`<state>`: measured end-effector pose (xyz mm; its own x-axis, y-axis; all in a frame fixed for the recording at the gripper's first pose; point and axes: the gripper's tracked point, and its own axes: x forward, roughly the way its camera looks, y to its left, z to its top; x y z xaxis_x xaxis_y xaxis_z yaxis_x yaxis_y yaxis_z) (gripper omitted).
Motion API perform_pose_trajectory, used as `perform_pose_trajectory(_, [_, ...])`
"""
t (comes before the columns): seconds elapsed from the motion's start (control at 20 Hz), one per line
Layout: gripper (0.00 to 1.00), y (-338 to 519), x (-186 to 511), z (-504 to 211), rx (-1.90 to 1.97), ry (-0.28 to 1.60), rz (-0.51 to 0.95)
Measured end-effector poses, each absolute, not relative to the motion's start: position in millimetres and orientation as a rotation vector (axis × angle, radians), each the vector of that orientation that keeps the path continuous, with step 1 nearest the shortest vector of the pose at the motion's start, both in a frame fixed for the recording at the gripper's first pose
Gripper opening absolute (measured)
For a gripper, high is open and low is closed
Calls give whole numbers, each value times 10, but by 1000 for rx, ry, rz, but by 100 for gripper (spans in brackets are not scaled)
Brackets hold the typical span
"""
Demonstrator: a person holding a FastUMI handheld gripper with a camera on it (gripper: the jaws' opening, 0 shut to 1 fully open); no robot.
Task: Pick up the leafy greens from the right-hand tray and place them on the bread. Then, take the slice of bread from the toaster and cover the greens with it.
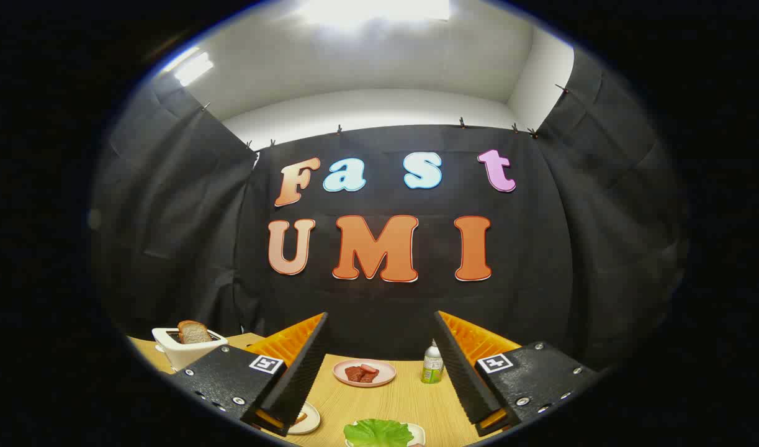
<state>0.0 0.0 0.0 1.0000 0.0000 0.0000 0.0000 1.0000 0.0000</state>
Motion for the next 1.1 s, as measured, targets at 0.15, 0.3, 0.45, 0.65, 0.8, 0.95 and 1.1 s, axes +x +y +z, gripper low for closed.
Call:
perform_pose_trajectory(0.15, [98, -38, -6, 24, -16, 0, -13])
perform_pose_trajectory(0.3, [98, -20, -20, 90, -9, -9, -9])
perform_pose_trajectory(0.45, [98, -37, -7, 118, -21, -15, -18])
perform_pose_trajectory(0.65, [98, 33, 0, 95, -20, -12, -6])
perform_pose_trajectory(0.8, [98, 99, 13, 83, -31, -4, 6])
perform_pose_trajectory(0.95, [98, 153, 36, 54, -33, 18, 14])
perform_pose_trajectory(1.1, [98, 177, 64, 55, -56, 23, 21])
